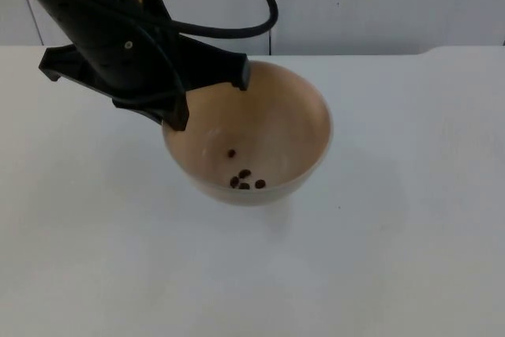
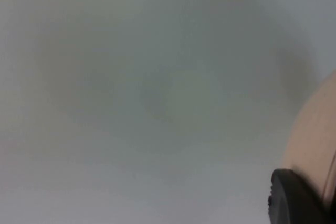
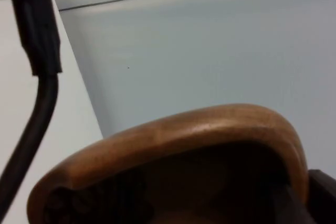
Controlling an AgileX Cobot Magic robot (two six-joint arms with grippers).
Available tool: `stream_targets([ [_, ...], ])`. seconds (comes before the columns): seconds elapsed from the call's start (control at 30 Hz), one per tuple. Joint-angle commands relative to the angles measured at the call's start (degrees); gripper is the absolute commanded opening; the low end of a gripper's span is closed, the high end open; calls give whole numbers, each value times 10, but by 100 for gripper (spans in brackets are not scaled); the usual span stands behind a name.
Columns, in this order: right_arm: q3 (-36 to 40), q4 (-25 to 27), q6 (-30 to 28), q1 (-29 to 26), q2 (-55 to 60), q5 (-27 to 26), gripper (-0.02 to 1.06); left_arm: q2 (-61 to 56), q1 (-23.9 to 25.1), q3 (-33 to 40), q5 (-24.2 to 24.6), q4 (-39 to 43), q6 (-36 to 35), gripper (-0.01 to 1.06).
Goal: Pick up the bowl with the left hand and pour the coffee beans from the cup into the bowl with the right hand.
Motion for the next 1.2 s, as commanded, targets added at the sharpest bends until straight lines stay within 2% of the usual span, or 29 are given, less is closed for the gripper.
stream_targets([
  [0.0,-4,-33,-4,9,0,0,0,-6,-3,-4,-8,-8,-4,0],
  [0.3,-4,-40,-7,16,0,0,0,-6,-3,-4,-8,-8,-4,0],
  [0.5,23,-76,-8,21,0,0,0,-6,-3,-4,-8,-8,-4,0],
  [0.7,42,-58,36,21,0,0,0,-6,-3,-4,-8,-8,-4,0],
  [1.17,42,-62,52,20,0,0,0,-6,-3,-4,-8,-8,-4,0],
])
